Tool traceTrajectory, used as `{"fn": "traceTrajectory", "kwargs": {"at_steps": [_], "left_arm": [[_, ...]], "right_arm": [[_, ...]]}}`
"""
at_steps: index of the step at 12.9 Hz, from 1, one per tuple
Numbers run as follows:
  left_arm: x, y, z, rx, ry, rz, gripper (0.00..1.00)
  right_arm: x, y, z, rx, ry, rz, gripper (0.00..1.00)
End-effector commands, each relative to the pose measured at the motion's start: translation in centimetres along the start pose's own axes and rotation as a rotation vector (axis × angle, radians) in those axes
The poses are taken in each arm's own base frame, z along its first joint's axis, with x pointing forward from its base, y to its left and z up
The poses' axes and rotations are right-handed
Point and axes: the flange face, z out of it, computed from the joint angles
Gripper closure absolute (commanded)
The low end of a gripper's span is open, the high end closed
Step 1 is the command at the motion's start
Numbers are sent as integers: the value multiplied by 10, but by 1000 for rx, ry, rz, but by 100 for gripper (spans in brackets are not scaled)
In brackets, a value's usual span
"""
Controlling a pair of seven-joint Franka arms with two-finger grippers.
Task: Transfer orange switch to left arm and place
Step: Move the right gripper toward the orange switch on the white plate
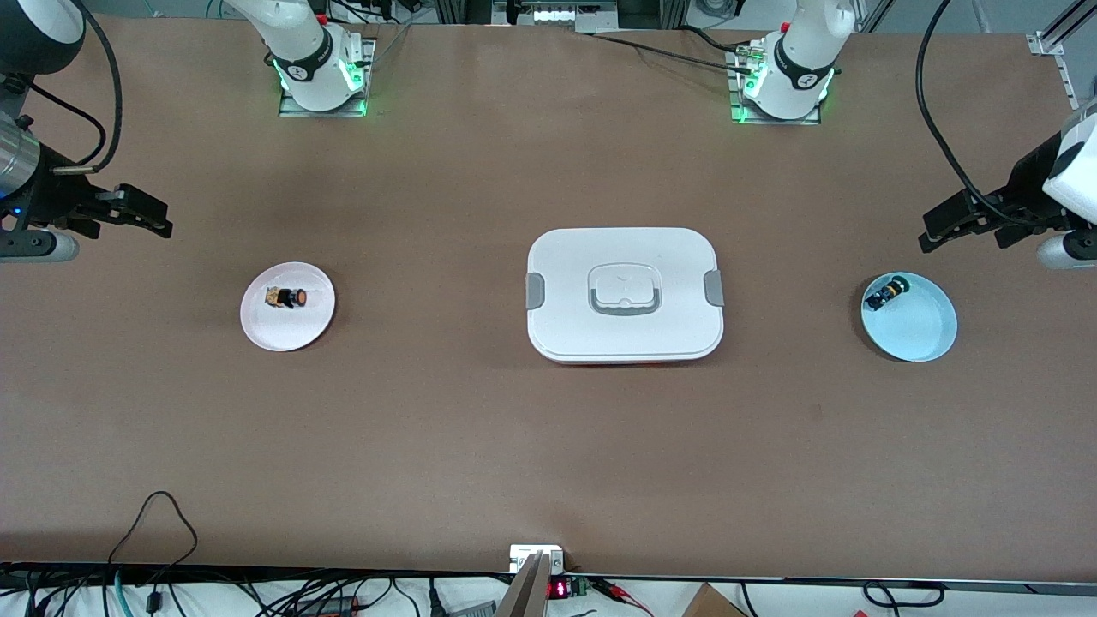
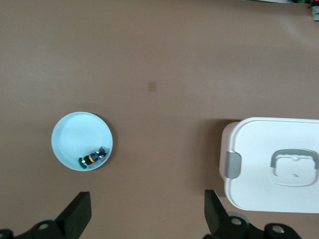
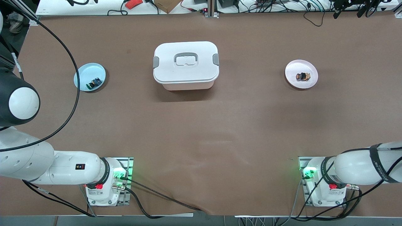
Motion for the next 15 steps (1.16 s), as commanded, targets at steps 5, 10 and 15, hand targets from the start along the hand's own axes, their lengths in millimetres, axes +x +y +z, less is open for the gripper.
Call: {"fn": "traceTrajectory", "kwargs": {"at_steps": [5,10,15], "left_arm": [[4,-7,-1,56,4,13,0],[7,-15,1,13,-3,-8,0],[10,-13,8,14,-13,-5,0]], "right_arm": [[4,-3,0,-4,0,-4,0],[14,-4,20,-3,-32,-5,0],[29,-26,48,-57,-58,-37,0]]}}
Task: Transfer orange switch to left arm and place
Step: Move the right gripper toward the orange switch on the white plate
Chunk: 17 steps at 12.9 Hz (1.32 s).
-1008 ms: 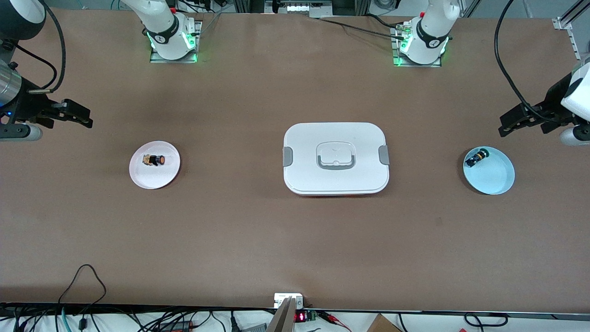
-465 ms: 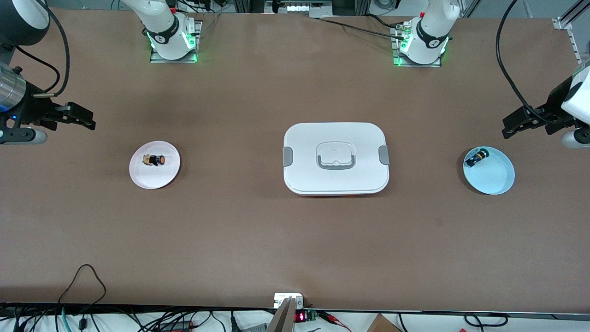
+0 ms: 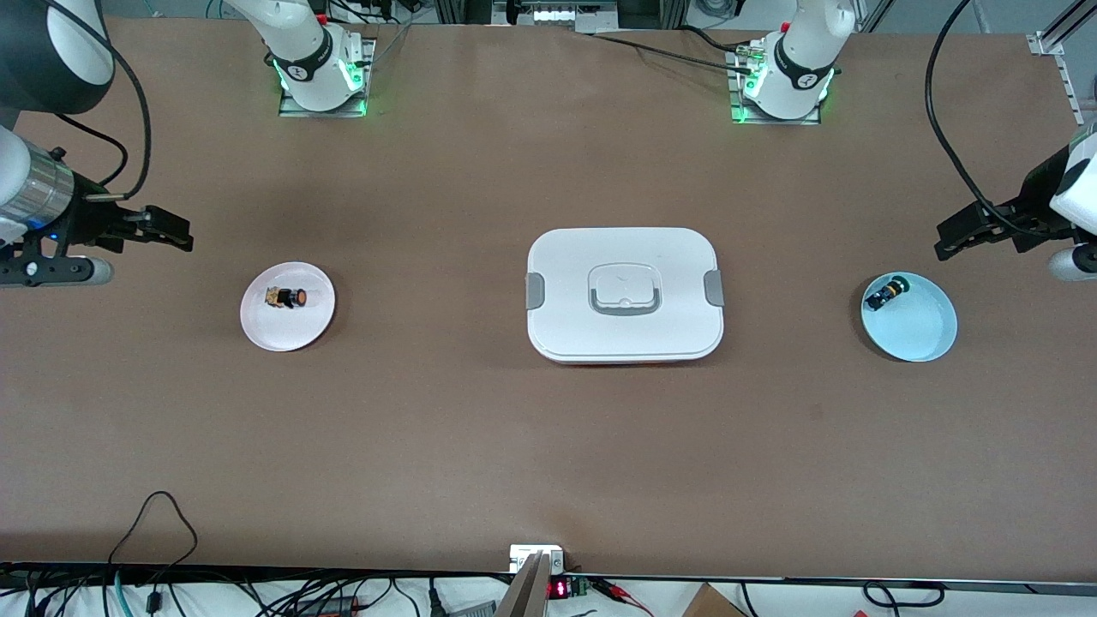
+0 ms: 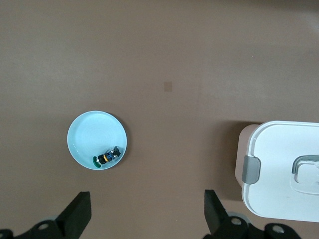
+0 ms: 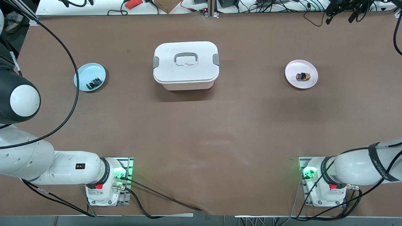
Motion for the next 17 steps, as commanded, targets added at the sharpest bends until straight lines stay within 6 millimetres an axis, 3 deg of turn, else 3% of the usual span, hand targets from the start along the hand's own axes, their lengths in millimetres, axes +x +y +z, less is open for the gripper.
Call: {"fn": "traceTrajectory", "kwargs": {"at_steps": [1,10,13,17], "left_arm": [[3,-1,-3,-16,2,13,0],[7,3,-2,-18,22,19,0],[10,2,-1,-19,31,15,0],[10,2,-1,-19,33,15,0]], "right_arm": [[16,-9,17,-35,-4,-6,0],[48,-3,85,-40,-36,4,0],[58,11,111,-34,-44,11,0],[60,8,148,-28,-27,9,0]]}}
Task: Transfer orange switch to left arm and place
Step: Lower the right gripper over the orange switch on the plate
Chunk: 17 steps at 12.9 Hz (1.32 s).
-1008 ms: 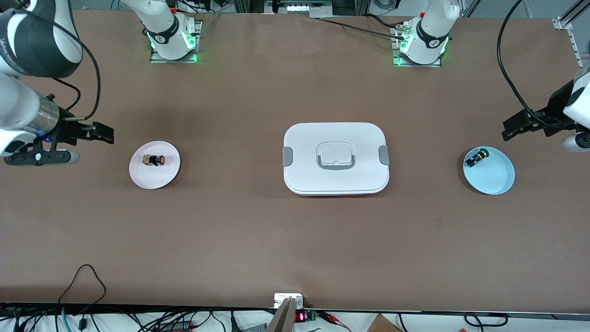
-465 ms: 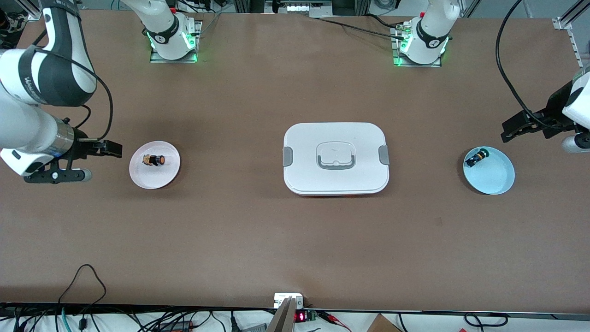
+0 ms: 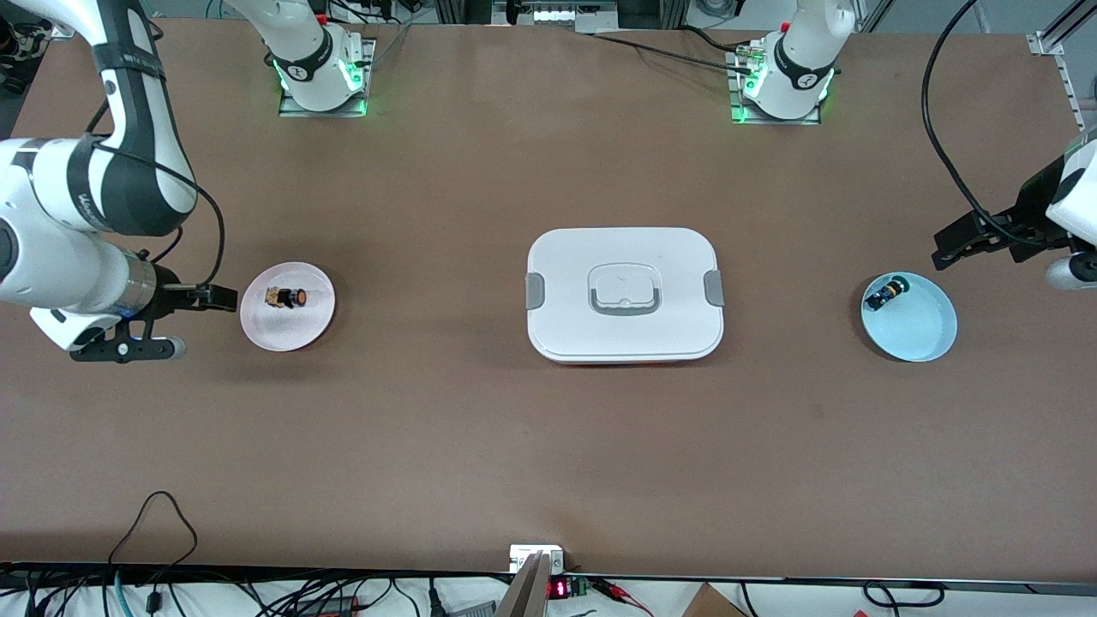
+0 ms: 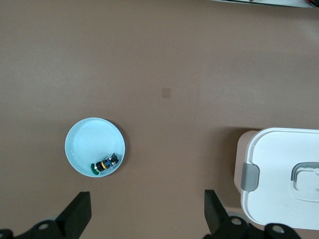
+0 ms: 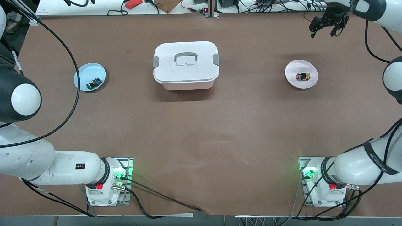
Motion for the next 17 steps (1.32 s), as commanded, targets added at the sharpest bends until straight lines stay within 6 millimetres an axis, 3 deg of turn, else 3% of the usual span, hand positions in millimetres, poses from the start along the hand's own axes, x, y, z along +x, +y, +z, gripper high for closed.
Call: {"fn": "traceTrajectory", "kwargs": {"at_steps": [1,13,17], "left_arm": [[4,-1,-4,-14,8,13,0],[7,-3,-3,-13,15,8,0],[7,-4,-2,-13,13,7,0]], "right_arm": [[-4,-2,23,5,22,-6,0],[-20,-19,108,7,40,-38,0],[-24,-20,125,6,19,-61,0]]}}
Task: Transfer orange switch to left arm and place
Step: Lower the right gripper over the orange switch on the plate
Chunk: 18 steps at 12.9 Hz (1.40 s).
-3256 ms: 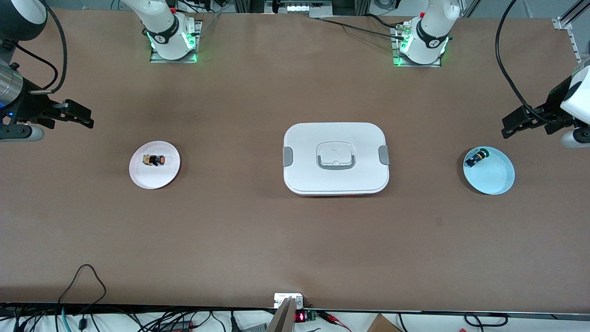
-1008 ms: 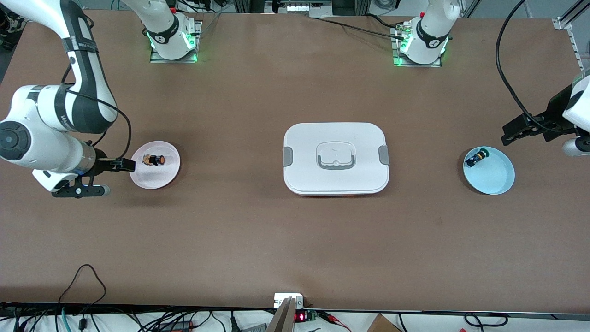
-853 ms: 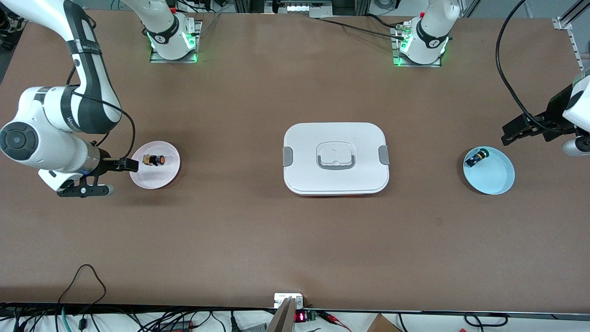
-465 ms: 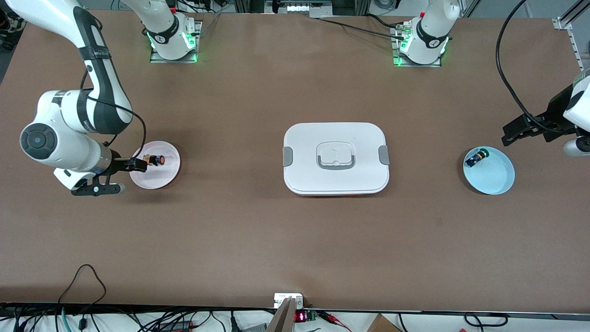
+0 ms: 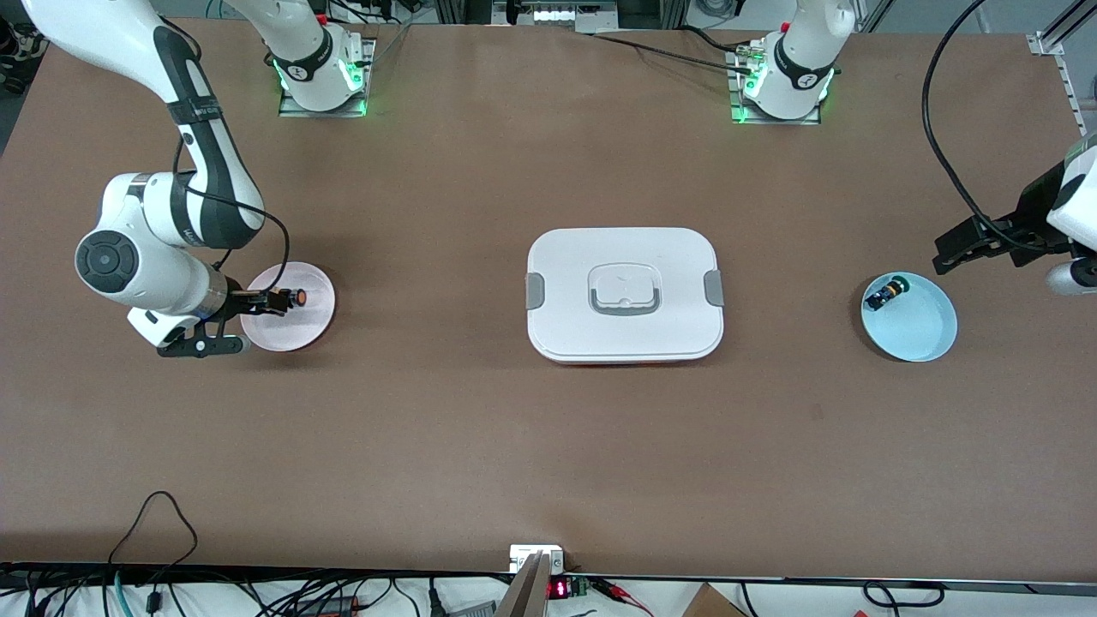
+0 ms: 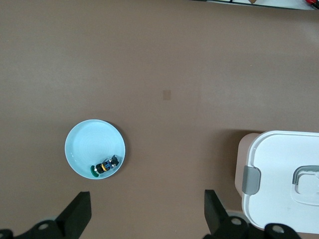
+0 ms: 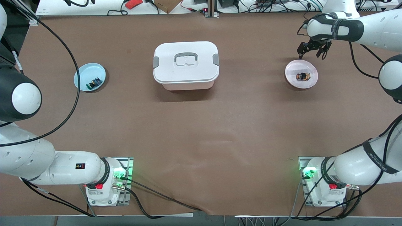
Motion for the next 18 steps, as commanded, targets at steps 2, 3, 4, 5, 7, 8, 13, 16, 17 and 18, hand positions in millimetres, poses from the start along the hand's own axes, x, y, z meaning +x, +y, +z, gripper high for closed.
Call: {"fn": "traceTrajectory", "kwargs": {"at_steps": [2,3,4,5,7,8,13,16,17,18], "left_arm": [[4,-2,-5,-13,10,11,0],[4,-2,-5,-13,10,12,0],[4,-2,-5,-13,10,12,0],[4,-2,-5,-13,10,12,0],[4,-3,-5,-12,10,11,0],[4,-3,-5,-12,10,11,0],[4,-3,-5,-11,10,11,0],[5,-5,-4,-10,8,6,0],[6,-6,-4,-6,12,7,0],[8,-7,-1,19,15,9,0]], "right_arm": [[-5,-2,15,2,0,-48,0],[-5,-3,19,2,-8,-54,0],[-5,-3,21,3,-10,-57,0],[-5,-3,25,3,-10,-61,0],[-10,-3,36,4,-3,-60,0],[-15,-4,44,4,0,-61,0],[-24,-3,60,6,-2,-58,0],[-26,-2,63,6,-8,-58,0],[-28,-3,67,8,-17,-57,0],[-28,-1,70,8,-22,-55,0]]}}
